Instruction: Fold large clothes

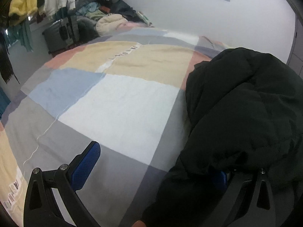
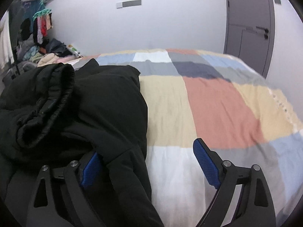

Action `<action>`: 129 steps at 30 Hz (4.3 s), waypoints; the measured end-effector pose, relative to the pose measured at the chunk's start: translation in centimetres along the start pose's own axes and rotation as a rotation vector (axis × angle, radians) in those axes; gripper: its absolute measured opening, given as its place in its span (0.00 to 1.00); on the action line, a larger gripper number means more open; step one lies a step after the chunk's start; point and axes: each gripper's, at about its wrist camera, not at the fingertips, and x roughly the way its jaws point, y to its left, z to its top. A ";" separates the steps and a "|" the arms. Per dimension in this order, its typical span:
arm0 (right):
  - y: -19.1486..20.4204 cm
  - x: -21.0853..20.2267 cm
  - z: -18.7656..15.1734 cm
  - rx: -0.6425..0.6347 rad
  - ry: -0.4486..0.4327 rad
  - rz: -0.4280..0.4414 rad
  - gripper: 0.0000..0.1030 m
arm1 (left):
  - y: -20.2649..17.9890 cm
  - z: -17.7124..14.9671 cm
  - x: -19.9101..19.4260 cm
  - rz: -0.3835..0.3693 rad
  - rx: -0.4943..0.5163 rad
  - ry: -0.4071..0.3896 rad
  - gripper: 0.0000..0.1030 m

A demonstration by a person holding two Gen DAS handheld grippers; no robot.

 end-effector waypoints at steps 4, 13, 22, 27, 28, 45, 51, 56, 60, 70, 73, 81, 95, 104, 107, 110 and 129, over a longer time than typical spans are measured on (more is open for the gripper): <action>0.4 -1.7 -0.1 0.002 0.014 0.032 0.87 | 0.1 -0.2 -2.7 -0.047 0.004 -0.006 1.00; 4.6 -11.2 1.2 -0.036 -0.069 0.135 0.87 | -0.2 0.2 -13.7 -0.173 0.024 -0.131 1.00; 7.6 -23.4 3.7 -0.051 -0.216 0.179 0.87 | 1.6 1.1 -25.8 -0.280 -0.008 -0.242 1.00; 8.4 -28.7 3.8 -0.063 -0.282 0.178 0.88 | 2.3 0.2 -31.6 -0.337 -0.008 -0.285 1.00; 8.6 -30.1 3.7 -0.070 -0.295 0.176 0.88 | 2.4 0.1 -32.3 -0.343 -0.004 -0.286 1.00; 5.4 -31.5 -3.0 0.009 -0.008 0.203 0.88 | 7.8 -9.3 -26.0 -0.549 -0.019 0.262 1.00; 1.7 -26.5 -6.8 0.113 0.233 0.218 0.88 | 7.9 -12.4 -19.6 -0.557 -0.068 0.507 0.99; -1.1 -24.1 -9.2 0.207 0.335 0.229 0.88 | 7.4 -13.1 -16.5 -0.549 -0.133 0.654 1.00; -3.0 -22.2 -10.9 0.301 0.417 0.248 0.88 | 6.5 -13.9 -14.2 -0.507 -0.118 0.729 1.00; -7.2 -18.1 -14.3 0.482 0.562 0.240 0.88 | 6.2 -15.5 -9.9 -0.438 -0.229 0.822 1.00; -7.7 -17.2 -15.3 0.527 0.593 0.274 0.88 | 6.4 -15.6 -9.2 -0.422 -0.242 0.821 1.00; -7.9 -17.0 -15.6 0.576 0.584 0.402 0.83 | 7.6 -16.0 -8.5 -0.414 -0.280 0.842 1.00; -5.7 -18.1 -14.5 0.533 0.508 0.556 0.70 | 5.6 -16.2 -9.0 -0.504 -0.227 0.831 0.99; -6.9 -16.5 -16.5 0.623 0.625 0.438 0.71 | 4.7 -15.7 -10.4 -0.569 -0.195 0.784 0.95; -6.5 -16.1 -16.4 0.609 0.636 0.467 0.71 | 4.7 -15.6 -10.8 -0.598 -0.203 0.768 0.88; -5.5 -16.2 -15.6 0.566 0.616 0.506 0.71 | 4.7 -15.8 -11.2 -0.644 -0.192 0.752 0.76; 0.0 -23.5 -9.8 0.283 0.349 0.481 0.04 | 10.7 -13.6 -16.6 -0.749 -0.294 0.518 0.11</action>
